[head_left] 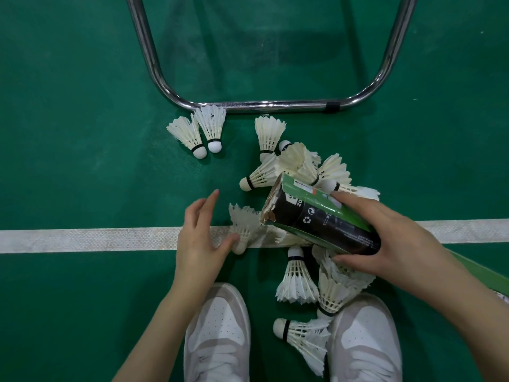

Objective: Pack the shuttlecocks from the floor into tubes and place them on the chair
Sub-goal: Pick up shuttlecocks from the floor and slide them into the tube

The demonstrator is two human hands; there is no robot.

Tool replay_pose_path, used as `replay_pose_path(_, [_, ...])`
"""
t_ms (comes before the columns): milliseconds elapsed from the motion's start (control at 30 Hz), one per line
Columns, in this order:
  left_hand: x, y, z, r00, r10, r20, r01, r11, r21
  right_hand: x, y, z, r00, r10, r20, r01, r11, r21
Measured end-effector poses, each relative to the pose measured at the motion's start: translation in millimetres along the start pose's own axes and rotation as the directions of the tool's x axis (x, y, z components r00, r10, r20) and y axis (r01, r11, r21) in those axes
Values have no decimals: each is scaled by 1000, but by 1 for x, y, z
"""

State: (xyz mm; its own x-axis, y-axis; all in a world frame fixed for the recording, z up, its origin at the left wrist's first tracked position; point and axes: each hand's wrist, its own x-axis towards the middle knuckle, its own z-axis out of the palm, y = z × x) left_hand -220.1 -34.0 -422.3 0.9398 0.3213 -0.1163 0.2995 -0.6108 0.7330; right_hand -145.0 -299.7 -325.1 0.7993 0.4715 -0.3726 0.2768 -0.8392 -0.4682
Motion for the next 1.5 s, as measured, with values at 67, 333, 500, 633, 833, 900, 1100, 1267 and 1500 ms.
replay_pose_path(67, [6, 3, -2, 993, 94, 67, -93, 996, -5, 0, -1, 0, 1000, 5, 10, -5, 1000, -10])
replay_pose_path(333, [19, 3, -8, 979, 196, 49, -200, 976, 82, 1, -2, -1, 1000, 13, 15, -12, 1000, -29])
replay_pose_path(500, [11, 13, -18, 995, 16, 100, -10, 998, -56, 1, -2, -1, 1000, 16, 19, -15, 1000, -26])
replay_pose_path(633, [7, 18, -21, 990, -40, 137, 51, 995, -81, 1, -3, -1, 1000, 11, 14, -11, 999, -33])
replay_pose_path(833, [8, 33, -29, 984, -181, 1, 164, 892, -421, 1, -2, 0, 1000, 4, 13, -4, 1000, -29])
replay_pose_path(900, [10, 39, -33, 978, -209, -26, 167, 847, -504, 1, -1, -2, 1000, 0, 4, 0, 1000, -18])
replay_pose_path(1100, [11, 49, -35, 974, -224, -32, 173, 826, -536, 0, 4, -7, 1000, -10, -27, 10, 1000, 16])
replay_pose_path(1267, [8, 50, -33, 972, -234, -26, 181, 812, -555, -5, 17, -15, 996, 11, -93, -10, 1000, 15])
replay_pose_path(1500, [10, 67, -36, 969, -237, -72, 132, 740, -660, -13, 27, -13, 994, 38, -106, -38, 999, 5])
